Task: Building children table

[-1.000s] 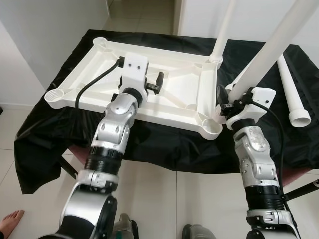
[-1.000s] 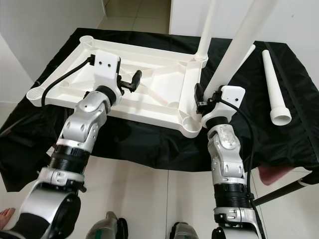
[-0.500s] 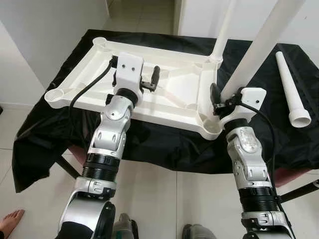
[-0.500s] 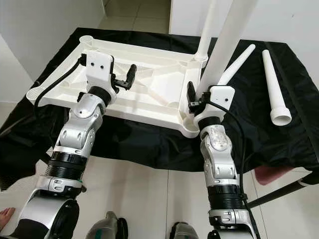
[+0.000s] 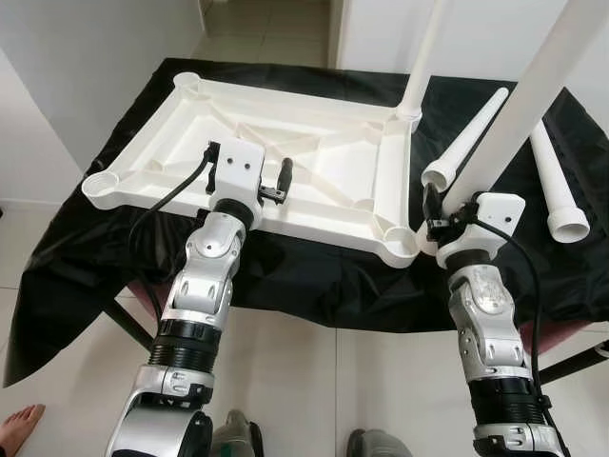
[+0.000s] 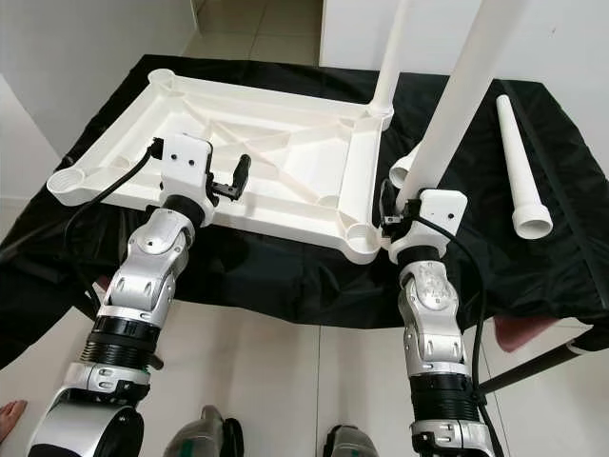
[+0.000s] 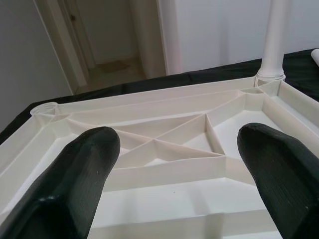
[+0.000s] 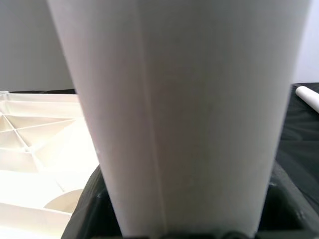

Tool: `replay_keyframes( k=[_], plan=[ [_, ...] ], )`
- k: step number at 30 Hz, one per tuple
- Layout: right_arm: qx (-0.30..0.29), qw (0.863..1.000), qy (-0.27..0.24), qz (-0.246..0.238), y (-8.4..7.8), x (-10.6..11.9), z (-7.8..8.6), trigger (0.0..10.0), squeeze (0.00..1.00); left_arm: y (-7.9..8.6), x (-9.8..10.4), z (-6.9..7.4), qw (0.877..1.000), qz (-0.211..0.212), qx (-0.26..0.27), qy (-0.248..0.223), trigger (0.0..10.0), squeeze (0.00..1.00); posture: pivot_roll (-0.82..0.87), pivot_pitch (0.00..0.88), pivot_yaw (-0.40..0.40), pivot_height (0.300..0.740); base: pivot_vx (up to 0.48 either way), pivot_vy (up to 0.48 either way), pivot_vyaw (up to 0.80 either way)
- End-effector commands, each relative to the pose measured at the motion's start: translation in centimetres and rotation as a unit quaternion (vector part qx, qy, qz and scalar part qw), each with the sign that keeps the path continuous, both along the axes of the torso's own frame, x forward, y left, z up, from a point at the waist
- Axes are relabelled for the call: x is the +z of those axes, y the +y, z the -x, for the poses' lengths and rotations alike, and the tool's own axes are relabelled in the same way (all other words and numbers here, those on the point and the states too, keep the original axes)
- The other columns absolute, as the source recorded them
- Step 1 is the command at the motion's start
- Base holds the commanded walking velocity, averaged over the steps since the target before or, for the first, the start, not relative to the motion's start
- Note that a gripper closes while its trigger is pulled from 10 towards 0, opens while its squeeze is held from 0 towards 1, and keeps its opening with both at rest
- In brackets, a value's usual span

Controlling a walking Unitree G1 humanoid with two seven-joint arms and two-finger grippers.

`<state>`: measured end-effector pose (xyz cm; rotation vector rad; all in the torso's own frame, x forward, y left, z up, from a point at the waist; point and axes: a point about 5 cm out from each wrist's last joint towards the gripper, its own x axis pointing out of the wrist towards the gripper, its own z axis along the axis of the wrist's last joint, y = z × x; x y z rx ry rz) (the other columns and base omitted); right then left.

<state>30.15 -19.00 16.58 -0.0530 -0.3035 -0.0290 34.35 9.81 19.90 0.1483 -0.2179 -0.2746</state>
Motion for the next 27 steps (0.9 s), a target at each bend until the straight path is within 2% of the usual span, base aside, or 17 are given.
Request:
replay_keyframes(
  k=[1,27],
  plan=[
    [-0.006,1.000,0.017,-0.005,-0.15,-0.77,0.09,10.0,0.00,0.63,0.09,0.04,0.998,0.007,0.054,-0.011,10.0,0.00,-0.05,0.046,0.054,0.740,0.000,0.000,0.00],
    [-0.006,1.000,0.017,-0.005,-0.15,-0.77,0.09,10.0,0.00,0.63,0.09,0.04,0.998,0.007,0.054,-0.011,10.0,0.00,-0.05,0.046,0.054,0.740,0.000,0.000,0.00]
  ],
)
